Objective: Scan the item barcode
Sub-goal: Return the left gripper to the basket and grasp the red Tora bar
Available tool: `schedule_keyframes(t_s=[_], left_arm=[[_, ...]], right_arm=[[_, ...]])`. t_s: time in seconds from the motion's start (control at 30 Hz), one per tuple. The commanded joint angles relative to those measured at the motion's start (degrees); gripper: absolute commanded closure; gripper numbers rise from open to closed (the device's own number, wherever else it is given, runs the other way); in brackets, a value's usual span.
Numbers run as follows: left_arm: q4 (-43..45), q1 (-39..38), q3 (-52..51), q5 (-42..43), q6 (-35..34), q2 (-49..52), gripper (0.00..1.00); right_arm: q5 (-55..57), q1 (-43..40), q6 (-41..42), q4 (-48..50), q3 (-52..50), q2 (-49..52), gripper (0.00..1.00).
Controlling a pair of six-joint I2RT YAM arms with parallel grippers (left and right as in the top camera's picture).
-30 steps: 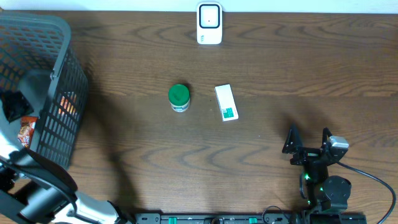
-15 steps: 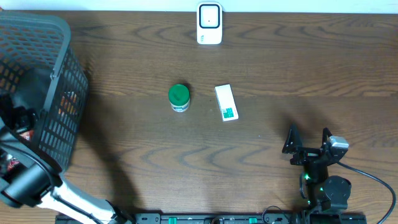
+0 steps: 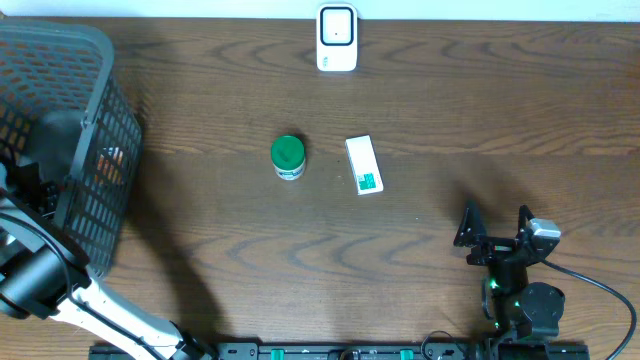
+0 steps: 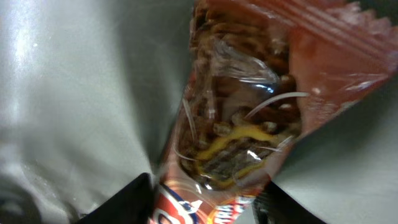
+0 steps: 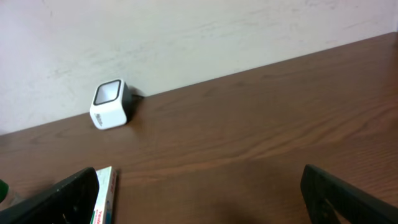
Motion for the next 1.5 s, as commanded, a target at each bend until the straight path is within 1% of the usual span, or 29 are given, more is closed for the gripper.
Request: schedule_keyframes(t_s=[0.0, 0.03, 0.07, 0.1, 0.17, 0.4, 0.47, 0.63, 0.73, 0.83, 0.9, 1.03, 1.23, 1.47], left_arm=[[0.52, 1.64, -1.14, 1.33, -0.44, 4.85, 0.52], [0.52, 1.68, -1.09, 1.33, -0.44, 4.76, 0.53], [0.48, 1.66, -0.94, 1.33, -0.46, 4.68, 0.56], [0.44, 1.66, -0.79, 1.36, -0.57, 4.63, 0.57], [0.42, 1.55, -0.11, 1.42, -2.56, 4.48, 0.61], [-3.3, 0.26, 2.86, 2.23, -3.78, 1.77, 0.62], [-4.07, 0.07, 3.74, 2.23, -5.03, 0.11, 0.62], [-4.39, -0.22, 4.9, 2.58, -8.2, -6.38, 0.62], [-4.2, -0.22, 4.96, 4.42, -8.57, -11.76, 0.62], [-3.02, -0.22, 4.96, 7.17, -10.86, -17.92, 0.62], [-1.9, -0.22, 4.96, 10.23, -12.37, -21.92, 0.62], [1.33, -0.22, 4.96, 19.32, -15.13, -30.6, 0.62], [6.8, -0.22, 4.96, 37.83, -19.3, -43.12, 0.62], [14.45, -0.33, 4.96, 58.62, -26.67, -55.34, 0.62]], right_arm=[[0.11, 0.28, 0.59, -0.17, -0.07, -0.35, 0.01], [0.11, 0.28, 0.61, -0.17, -0.07, -0.35, 0.01], [0.11, 0.28, 0.61, -0.17, -0.07, -0.35, 0.01], [0.11, 0.28, 0.61, -0.17, -0.07, -0.35, 0.01], [0.11, 0.28, 0.61, -0.17, -0.07, -0.35, 0.01], [0.11, 0.28, 0.61, -0.17, -0.07, -0.35, 0.01], [0.11, 0.28, 0.59, -0.17, -0.07, -0.35, 0.01], [0.11, 0.28, 0.59, -0.17, -0.07, -0.35, 0.01], [0.11, 0.28, 0.61, -0.17, -0.07, -0.35, 0.01], [0.11, 0.28, 0.59, -0.17, -0.07, -0.35, 0.01], [0.11, 0.28, 0.59, -0.17, -0.07, -0.35, 0.01], [0.11, 0.28, 0.59, -0.17, -0.07, -0.35, 0.01], [0.11, 0.28, 0.61, -0.17, -0.07, -0.35, 0.01], [0.11, 0.28, 0.61, -0.17, -0.07, -0.35, 0.01]])
